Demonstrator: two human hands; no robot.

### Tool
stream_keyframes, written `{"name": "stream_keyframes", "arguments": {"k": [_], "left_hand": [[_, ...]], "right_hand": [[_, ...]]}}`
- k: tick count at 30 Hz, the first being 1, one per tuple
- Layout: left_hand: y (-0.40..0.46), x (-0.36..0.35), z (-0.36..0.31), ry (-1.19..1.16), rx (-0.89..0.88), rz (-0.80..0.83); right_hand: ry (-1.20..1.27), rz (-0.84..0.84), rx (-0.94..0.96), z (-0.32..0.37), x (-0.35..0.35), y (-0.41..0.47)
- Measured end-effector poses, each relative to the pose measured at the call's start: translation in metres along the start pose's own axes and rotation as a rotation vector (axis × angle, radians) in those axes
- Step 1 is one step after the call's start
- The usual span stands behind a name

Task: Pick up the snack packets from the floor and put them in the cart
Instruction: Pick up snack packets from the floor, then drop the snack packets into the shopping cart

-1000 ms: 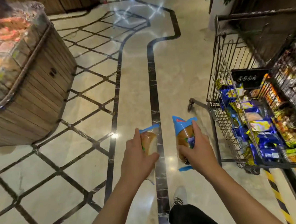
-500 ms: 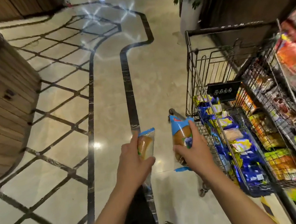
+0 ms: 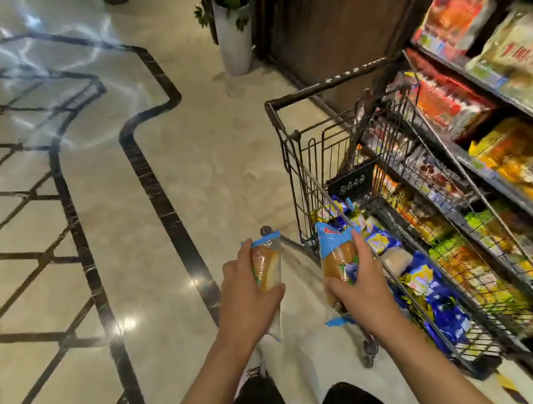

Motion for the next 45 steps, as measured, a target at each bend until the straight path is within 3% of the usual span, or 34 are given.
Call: {"name": "stream_keyframes", "arguments": {"k": [10, 18, 29, 40, 45], "left_hand": [[0.064, -0.044, -0.068, 0.107, -0.171, 0.289], [0.091, -0.103, -0.128, 0.175, -0.261, 0.360], [0.123, -0.208, -0.217, 0.302, -0.402, 0.424], [0.181, -0.294, -0.209, 0.584, -0.305, 0.528], [0.203, -0.344, -0.187, 0.695, -0.303, 0.589]], "right_hand": [[0.003, -0.171, -0.116, -0.004, 0.020, 0.024], [0.074, -0.312, -0.176, -0.041, 0.074, 0.069], [0.176, -0.384, -0.253, -0.112, 0.153, 0.131], [0.236, -0.507, -0.412, -0.172, 0.157, 0.149], [0.131, -0.520, -0.541, -0.200, 0.134, 0.169]]}}
Point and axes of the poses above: each hand's wrist, its own y-axis towards the middle knuckle, its own x-axis out of the back of the hand, z = x × y, the point moved 2 cm from there along y, towards the middle knuckle, and after that the axes turned 9 degrees about x, right-handed, at the moved point
